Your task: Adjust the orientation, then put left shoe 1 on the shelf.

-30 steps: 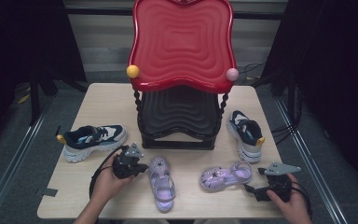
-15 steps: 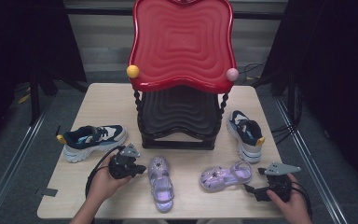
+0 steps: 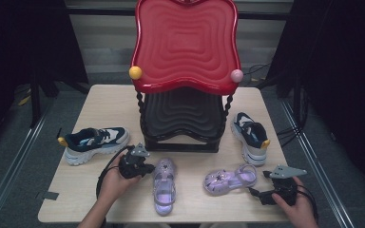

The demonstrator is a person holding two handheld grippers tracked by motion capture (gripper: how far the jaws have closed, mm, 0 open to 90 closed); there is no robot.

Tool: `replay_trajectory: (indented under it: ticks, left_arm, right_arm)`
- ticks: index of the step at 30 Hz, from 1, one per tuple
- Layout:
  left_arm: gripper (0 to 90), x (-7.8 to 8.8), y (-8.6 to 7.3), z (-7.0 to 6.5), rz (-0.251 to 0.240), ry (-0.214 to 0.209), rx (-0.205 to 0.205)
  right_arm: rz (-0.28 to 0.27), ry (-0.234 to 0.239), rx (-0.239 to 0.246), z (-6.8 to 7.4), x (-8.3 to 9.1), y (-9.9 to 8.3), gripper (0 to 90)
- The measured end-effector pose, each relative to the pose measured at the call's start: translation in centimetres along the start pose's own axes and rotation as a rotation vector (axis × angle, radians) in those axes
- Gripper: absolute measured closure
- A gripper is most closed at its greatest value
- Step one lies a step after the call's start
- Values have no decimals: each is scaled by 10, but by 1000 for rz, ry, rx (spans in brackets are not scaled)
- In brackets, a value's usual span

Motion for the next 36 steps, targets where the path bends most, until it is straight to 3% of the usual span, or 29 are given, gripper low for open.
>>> replay_trajectory:
  ticks: [4, 7, 14, 17, 36]
  left_arm:
    - [858, -2, 2, 2, 1, 3, 5]
    - [795, 4, 1, 3, 1, 14, 15]
    - [438, 29, 0, 2, -56, 38, 87]
    - [355, 38, -2, -1, -71, 35, 96]
    - [301, 69, 0, -41, -53, -32, 68]
  right_arm:
    - [0, 0, 0, 0, 0, 0, 97]
    - [0, 0, 0, 0, 0, 0, 98]
    - [0, 0, -1, 0, 0, 0, 98]
    - [0, 0, 0, 0, 0, 0, 98]
    - [0, 0, -1, 0, 0, 0, 98]
Point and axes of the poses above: each handheld gripper's, and its own axes: x roughly backward along the jaws, y roughly out of its top, z roughly to its left, the point moved 9 cm from there along -x, roughly forward along the jaws, and after that the axes turned 7 degrees about x, right-handed, at the moved point
